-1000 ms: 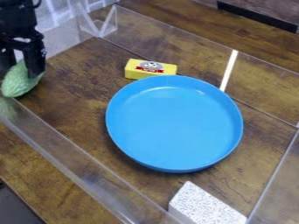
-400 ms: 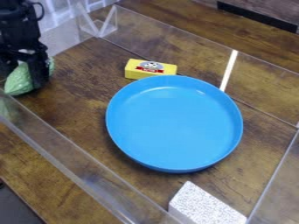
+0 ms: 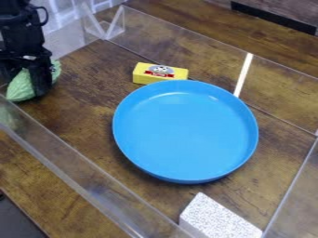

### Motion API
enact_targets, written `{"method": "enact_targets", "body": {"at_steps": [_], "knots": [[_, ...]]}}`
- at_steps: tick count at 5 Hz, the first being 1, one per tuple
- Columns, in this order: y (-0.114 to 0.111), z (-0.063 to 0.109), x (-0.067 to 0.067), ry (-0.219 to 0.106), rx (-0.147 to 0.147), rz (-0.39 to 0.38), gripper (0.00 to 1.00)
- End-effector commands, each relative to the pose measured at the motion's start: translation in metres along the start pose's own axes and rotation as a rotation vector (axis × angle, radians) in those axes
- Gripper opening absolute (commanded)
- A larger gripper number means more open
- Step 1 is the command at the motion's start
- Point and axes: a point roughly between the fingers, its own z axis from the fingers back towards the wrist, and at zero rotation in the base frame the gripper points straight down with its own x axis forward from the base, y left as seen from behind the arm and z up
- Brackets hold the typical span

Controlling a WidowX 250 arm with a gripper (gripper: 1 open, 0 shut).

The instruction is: Put the green object in the blue tray

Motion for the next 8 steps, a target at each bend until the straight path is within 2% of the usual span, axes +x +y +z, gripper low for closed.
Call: {"method": "enact_targets", "body": {"at_steps": [1, 3, 5, 6, 8], "knots": [[-0.009, 0.02, 0.004, -0.036, 0.031, -0.031, 0.0], [-0.028, 0.032, 0.004, -0.033, 0.051, -0.076, 0.0], [-0.063, 0.05, 0.003, -0.046, 0.073, -0.143, 0.0], [-0.086, 0.056, 0.002, -0.059, 0.075, -0.19, 0.0], [-0.156, 0.064, -0.002, -0.084, 0.066, -0.313, 0.0]]}}
